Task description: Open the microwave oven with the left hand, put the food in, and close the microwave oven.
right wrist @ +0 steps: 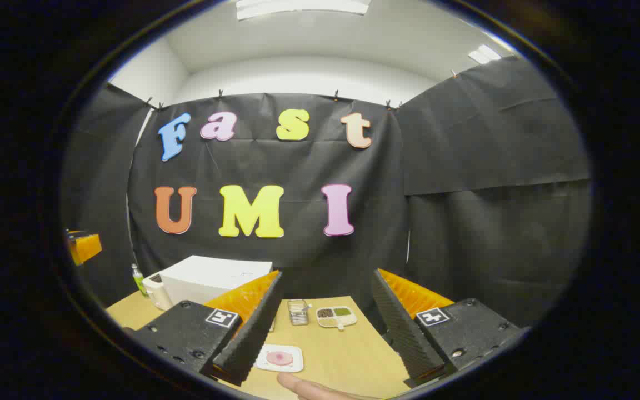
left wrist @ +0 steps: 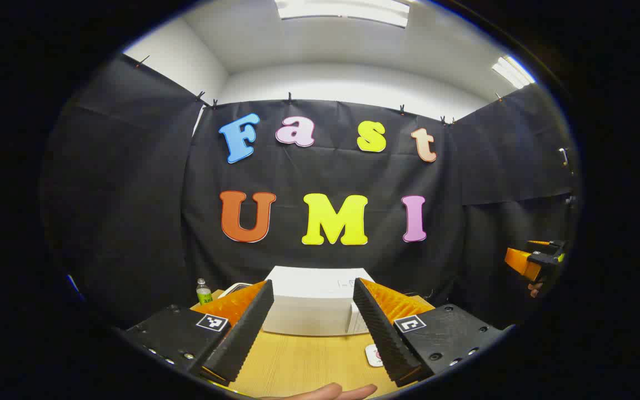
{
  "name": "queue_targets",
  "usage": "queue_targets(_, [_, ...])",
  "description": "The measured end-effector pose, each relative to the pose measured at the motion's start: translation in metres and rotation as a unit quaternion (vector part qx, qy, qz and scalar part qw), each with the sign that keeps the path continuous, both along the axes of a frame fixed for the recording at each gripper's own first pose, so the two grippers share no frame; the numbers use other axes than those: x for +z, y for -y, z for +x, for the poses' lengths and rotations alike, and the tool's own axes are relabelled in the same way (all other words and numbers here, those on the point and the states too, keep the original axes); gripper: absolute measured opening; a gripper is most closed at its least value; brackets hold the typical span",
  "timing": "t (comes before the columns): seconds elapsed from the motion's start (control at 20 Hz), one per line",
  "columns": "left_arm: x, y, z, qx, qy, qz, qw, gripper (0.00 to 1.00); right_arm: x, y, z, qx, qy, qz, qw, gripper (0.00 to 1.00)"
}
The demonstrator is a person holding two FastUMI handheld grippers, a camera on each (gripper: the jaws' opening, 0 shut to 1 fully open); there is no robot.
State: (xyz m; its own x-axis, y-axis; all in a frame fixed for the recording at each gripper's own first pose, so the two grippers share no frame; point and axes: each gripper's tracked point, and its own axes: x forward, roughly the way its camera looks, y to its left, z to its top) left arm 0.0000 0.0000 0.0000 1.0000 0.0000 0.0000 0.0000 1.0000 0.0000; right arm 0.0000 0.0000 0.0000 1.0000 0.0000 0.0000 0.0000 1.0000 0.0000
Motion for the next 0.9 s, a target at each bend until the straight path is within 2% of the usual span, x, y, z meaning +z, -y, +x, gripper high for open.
queue_targets(0.2, [-0.003, 0.006, 0.0, -0.013, -0.003, 0.006, 1.0, 0.93, 0.0, 0.01, -0.002, -0.005, 0.006, 0.002, 1.0, 0.92])
queue_targets(0.7, [-0.008, 0.012, 0.011, -0.003, -0.007, 0.01, 1.0, 0.93, 0.001, 0.024, 0.002, -0.002, 0.016, 0.017, 1.0, 0.93])
queue_targets(0.9, [-0.016, 0.021, 0.028, -0.004, -0.006, 0.007, 1.0, 0.93, -0.003, 0.031, 0.007, 0.004, 0.023, 0.031, 0.999, 0.93])
